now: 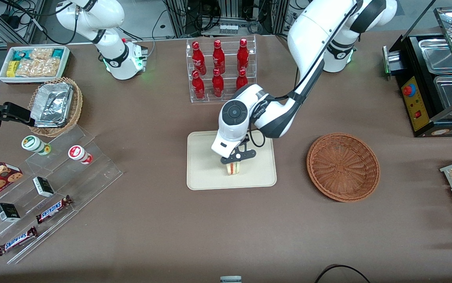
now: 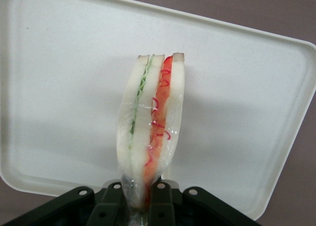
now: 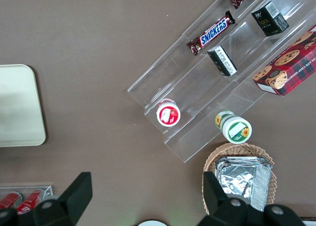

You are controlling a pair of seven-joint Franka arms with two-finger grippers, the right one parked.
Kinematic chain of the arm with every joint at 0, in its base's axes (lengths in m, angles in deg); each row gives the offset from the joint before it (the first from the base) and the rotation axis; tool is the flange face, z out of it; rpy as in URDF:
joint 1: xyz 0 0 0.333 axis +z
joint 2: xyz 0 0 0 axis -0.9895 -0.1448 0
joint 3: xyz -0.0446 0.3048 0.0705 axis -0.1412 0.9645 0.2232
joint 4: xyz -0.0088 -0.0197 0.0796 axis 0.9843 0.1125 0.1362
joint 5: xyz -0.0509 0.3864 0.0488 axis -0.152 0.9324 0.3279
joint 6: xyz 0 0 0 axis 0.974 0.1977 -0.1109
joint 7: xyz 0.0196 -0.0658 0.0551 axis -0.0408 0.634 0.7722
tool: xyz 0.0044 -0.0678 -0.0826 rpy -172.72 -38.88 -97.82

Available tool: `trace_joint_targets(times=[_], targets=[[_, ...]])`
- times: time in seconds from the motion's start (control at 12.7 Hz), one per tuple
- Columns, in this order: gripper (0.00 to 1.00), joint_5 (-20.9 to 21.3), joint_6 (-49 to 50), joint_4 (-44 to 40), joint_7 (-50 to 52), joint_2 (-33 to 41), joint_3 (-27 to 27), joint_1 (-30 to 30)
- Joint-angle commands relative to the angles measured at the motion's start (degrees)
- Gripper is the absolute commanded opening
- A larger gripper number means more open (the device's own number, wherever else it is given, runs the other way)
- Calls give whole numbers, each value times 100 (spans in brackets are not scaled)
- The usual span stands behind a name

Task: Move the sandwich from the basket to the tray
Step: 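Lower the sandwich onto the tray and open the left gripper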

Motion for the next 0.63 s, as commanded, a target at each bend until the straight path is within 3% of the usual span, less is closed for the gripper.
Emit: trace_joint_targets(times=[0.0,0.55], targets=[[0,270,52,-356,315,-278,92,-153],[0,263,113,-470,579,-401,92,-144]])
